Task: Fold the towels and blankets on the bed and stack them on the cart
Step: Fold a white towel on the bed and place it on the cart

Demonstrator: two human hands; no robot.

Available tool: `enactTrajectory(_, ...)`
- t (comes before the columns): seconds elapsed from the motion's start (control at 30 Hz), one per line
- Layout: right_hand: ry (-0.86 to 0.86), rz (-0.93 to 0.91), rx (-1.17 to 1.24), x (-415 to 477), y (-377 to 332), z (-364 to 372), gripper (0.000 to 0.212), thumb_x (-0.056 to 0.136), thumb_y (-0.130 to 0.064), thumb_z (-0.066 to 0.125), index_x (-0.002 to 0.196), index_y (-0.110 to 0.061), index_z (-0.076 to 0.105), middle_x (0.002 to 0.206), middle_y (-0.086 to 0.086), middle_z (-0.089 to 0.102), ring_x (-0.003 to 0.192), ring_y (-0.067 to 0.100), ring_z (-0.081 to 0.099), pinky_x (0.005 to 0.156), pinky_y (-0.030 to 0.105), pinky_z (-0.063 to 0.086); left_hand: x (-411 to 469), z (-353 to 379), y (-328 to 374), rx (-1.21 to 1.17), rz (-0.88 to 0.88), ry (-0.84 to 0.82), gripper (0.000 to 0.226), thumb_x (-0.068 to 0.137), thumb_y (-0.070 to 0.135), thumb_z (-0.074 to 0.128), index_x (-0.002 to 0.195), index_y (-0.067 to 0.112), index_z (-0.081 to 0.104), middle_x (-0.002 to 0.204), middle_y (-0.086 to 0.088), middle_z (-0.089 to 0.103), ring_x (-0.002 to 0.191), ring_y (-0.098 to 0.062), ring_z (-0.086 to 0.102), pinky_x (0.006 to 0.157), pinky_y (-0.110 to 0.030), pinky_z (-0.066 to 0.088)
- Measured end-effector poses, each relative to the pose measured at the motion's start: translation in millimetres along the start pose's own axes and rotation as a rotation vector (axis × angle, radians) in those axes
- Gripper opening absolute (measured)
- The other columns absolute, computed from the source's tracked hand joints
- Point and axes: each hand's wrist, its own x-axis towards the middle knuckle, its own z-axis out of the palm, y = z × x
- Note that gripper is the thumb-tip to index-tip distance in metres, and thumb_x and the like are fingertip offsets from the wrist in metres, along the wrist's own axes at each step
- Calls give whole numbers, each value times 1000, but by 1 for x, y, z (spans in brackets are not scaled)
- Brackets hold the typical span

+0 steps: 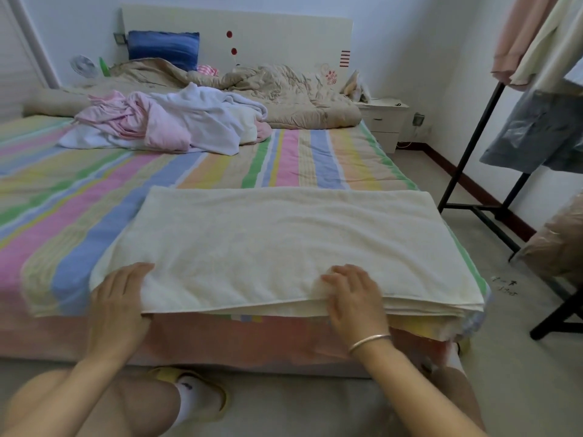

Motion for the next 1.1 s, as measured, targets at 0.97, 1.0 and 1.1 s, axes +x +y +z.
enactTrajectory(0.97, -87, -523, 75, 56, -226, 124, 40, 84, -18, 45, 116, -22, 69, 125, 4, 64, 114, 32, 59, 95, 41, 36, -2, -32, -94, -41, -10, 161, 29, 87, 15, 53, 103, 21, 76, 100, 2, 70, 85, -25, 65, 66, -34, 52)
enactTrajectory(1.0, -126, -546, 35, 54, -224, 129, 42, 84, -20, 43, 117, -23, 69, 128, 6, 62, 117, 33, 58, 99, 43, 34, -10, -27, -97, -82, -116, 136, 23, 88, 13, 58, 100, 21, 77, 94, 2, 70, 79, -24, 66, 63, -33, 51)
enactTrajectory(1.1, -201, -557, -42, 53, -225, 131, 45, 85, -21, 39, 119, -24, 68, 131, 7, 60, 120, 33, 57, 103, 46, 38, -14, -21, -93, -330, -445, 107, 14, 89, 9, 64, 94, 20, 70, 86, 0, 69, 75, -22, 66, 64, -31, 49)
